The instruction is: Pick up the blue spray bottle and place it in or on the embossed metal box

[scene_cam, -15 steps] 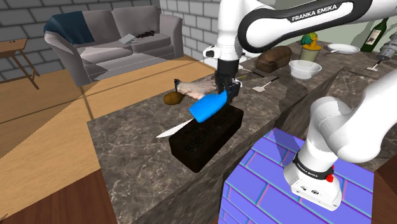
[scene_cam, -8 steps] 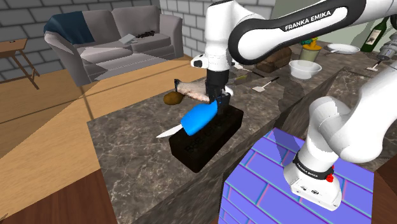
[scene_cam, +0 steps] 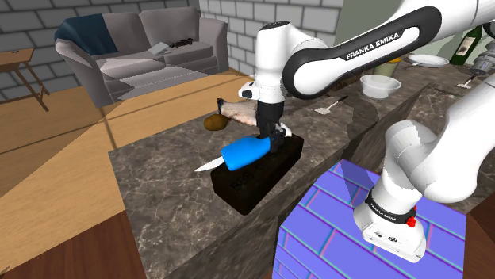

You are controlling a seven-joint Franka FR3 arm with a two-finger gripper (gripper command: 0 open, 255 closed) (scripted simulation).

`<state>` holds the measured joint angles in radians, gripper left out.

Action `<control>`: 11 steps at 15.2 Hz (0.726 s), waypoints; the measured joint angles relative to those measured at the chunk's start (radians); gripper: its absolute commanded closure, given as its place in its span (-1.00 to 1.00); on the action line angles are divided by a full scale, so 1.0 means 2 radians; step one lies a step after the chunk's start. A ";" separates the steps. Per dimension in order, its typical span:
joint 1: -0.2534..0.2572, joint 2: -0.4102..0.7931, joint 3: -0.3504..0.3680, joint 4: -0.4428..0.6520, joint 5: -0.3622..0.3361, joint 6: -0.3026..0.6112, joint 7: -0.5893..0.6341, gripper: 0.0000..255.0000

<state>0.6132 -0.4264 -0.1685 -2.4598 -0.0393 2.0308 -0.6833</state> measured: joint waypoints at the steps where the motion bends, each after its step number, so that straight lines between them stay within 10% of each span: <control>1: 0.000 0.004 0.000 -0.005 0.000 0.008 0.000 1.00; 9: 0.000 0.010 -0.002 -0.017 0.000 0.027 -0.002 1.00; 10: 0.000 0.010 -0.002 -0.017 0.000 0.027 -0.002 -1.00; 11: 0.000 0.010 -0.002 -0.017 0.000 0.027 -0.002 -1.00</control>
<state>0.6133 -0.4062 -0.1727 -2.4942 -0.0388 2.0858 -0.6870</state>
